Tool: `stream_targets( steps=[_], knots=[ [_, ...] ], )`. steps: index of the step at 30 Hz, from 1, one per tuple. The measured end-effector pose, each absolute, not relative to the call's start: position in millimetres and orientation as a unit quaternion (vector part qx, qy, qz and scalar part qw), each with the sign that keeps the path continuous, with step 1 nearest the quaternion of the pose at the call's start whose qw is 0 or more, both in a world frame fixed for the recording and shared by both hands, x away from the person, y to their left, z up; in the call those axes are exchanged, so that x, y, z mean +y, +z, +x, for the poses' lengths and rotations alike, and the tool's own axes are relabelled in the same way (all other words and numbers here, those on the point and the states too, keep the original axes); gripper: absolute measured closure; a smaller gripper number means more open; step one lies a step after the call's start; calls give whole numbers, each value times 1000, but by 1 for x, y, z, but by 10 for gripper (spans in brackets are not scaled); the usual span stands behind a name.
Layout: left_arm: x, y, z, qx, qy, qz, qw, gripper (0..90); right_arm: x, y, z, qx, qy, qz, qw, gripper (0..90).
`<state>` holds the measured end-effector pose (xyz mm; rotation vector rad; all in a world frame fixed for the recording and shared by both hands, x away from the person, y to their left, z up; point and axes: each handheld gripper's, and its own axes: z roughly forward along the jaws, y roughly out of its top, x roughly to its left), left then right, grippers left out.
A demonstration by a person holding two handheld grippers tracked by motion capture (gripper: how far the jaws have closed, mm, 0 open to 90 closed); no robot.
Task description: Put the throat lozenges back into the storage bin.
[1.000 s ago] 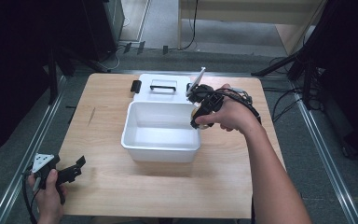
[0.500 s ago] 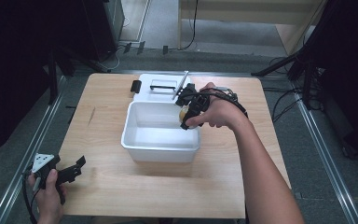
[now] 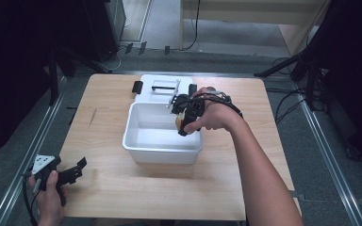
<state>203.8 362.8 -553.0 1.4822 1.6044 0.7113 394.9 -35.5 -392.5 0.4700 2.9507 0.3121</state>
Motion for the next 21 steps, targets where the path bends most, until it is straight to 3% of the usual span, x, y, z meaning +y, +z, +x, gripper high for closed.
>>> stream_targets(
  steps=[21],
  knots=[
    [363,-553,204,637,281,590,409,0,-32,-427,393,991,65,84,79,205]
  ],
)
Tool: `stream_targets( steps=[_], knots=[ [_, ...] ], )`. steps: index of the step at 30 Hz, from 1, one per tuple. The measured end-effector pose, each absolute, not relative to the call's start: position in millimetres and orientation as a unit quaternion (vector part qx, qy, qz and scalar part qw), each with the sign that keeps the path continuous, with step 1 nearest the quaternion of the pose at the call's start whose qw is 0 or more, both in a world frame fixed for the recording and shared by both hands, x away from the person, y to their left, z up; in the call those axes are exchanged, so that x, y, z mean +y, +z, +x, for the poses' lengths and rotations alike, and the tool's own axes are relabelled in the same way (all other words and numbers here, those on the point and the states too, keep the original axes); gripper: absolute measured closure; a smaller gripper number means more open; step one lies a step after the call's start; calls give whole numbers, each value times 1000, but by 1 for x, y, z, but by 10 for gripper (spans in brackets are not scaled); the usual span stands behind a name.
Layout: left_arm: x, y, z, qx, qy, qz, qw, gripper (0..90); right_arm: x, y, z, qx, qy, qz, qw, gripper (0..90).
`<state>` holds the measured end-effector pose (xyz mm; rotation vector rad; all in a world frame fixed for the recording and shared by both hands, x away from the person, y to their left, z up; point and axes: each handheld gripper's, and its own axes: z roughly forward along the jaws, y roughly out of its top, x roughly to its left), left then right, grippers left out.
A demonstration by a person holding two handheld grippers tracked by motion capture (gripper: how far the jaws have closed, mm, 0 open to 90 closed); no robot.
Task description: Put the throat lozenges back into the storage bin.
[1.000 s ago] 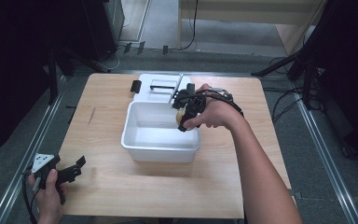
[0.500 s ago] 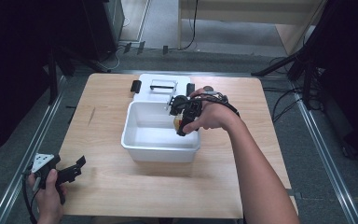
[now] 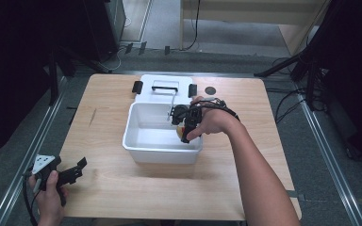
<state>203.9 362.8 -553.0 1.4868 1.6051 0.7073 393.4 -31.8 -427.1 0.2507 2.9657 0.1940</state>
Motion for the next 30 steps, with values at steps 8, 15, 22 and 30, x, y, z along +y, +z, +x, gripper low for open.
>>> stream_targets(
  steps=[8,15,22,30],
  knots=[
    [363,-553,204,637,281,590,409,0,-25,-437,394,993,37,71,92,204],
    [363,-553,204,636,280,591,409,0,-21,-446,392,994,12,68,87,204],
    [363,-553,204,636,280,591,409,0,-20,-452,394,994,7,71,83,202],
    [363,-553,204,636,279,591,410,0,-19,-450,394,994,12,70,81,168]
  ],
)
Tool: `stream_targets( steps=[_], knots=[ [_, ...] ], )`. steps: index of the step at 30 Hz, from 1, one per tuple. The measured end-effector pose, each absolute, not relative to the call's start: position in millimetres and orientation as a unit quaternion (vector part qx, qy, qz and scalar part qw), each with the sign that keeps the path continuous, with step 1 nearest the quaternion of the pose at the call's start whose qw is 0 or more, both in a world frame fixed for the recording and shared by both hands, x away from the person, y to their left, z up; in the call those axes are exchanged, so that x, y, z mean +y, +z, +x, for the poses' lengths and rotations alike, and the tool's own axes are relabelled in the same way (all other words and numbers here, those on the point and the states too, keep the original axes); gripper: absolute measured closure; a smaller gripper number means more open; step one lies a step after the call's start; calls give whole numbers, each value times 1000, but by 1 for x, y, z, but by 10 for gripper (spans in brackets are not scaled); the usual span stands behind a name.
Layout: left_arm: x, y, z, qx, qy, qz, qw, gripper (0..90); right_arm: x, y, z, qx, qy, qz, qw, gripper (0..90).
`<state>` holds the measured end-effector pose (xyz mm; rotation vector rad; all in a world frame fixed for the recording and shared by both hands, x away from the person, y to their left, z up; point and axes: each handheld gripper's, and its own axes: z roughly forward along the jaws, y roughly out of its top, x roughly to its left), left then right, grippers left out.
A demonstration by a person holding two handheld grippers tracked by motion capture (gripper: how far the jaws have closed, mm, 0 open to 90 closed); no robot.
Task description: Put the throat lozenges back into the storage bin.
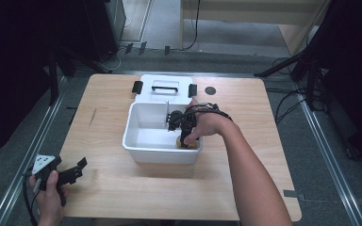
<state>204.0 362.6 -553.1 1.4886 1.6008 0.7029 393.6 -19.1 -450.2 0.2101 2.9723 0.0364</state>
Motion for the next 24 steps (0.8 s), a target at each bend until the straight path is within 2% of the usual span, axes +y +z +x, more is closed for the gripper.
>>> stream_targets(
  steps=[7,11,24],
  knots=[
    [363,-553,204,635,279,593,409,0,-23,-440,395,992,35,79,91,265],
    [363,-553,204,636,279,592,409,0,-26,-430,394,991,57,89,87,273],
    [363,-553,204,635,279,593,409,0,-42,-392,391,974,113,168,103,132]
  ],
)
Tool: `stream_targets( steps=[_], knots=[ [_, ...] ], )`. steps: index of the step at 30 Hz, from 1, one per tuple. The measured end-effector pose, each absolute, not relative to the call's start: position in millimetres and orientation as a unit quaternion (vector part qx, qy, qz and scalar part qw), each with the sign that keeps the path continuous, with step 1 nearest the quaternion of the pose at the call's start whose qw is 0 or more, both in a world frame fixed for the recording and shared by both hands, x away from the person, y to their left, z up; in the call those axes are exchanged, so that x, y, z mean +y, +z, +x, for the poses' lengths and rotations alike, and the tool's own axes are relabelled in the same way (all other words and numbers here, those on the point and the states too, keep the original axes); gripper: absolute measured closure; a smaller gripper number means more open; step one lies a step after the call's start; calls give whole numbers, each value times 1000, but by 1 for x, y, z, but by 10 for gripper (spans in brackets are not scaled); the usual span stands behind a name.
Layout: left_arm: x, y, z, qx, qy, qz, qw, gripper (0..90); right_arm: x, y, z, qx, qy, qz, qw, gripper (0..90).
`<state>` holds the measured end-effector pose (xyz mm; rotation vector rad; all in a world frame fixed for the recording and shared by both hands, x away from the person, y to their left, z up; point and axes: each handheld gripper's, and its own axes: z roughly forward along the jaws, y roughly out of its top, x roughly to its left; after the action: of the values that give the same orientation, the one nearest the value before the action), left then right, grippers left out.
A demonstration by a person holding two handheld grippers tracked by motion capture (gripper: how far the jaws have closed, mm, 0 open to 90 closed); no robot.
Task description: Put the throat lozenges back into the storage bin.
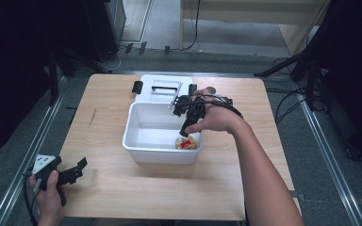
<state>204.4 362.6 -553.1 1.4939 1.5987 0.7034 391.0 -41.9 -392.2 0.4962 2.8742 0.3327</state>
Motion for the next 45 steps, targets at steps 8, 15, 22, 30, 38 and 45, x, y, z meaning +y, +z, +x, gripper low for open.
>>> stream_targets(
  steps=[8,15,22,30,38,45],
  knots=[
    [363,-553,204,636,278,592,410,0,-60,-372,389,957,138,224,118,41],
    [363,-553,204,636,278,591,410,0,-80,-364,388,943,164,262,122,0],
    [363,-553,204,637,278,592,410,0,-107,-369,379,927,205,285,127,0],
    [363,-553,204,637,278,591,410,0,-147,-391,365,894,250,336,157,0],
    [363,-553,204,635,281,594,406,0,-187,-417,341,860,296,370,189,0],
    [362,-553,204,633,283,596,405,0,-217,-440,324,824,331,409,212,0]
  ],
)
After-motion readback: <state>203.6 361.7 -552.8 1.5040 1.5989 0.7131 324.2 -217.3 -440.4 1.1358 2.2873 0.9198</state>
